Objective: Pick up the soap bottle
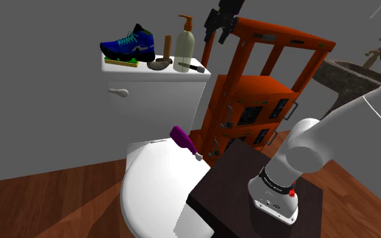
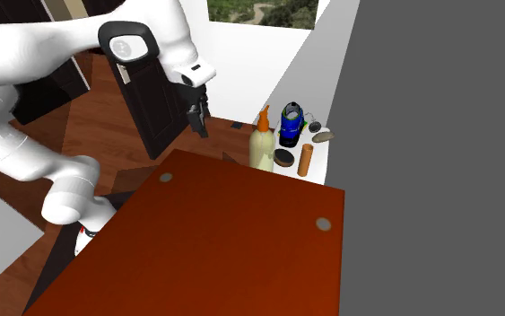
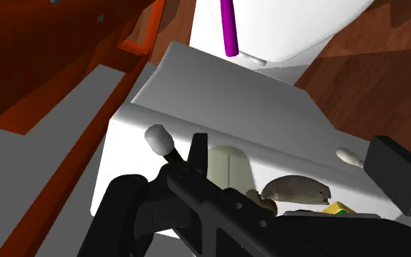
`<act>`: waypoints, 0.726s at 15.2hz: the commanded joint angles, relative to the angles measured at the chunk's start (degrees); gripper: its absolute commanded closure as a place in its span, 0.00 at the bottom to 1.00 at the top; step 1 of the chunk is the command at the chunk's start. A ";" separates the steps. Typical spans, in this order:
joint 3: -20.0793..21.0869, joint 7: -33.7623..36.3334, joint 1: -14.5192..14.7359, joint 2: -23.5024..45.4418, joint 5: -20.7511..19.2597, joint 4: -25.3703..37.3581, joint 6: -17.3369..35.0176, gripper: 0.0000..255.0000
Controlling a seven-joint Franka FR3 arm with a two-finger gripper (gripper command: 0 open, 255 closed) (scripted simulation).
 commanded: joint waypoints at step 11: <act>-1.05 -1.77 -1.14 31.58 -3.08 43.32 -11.42 0.00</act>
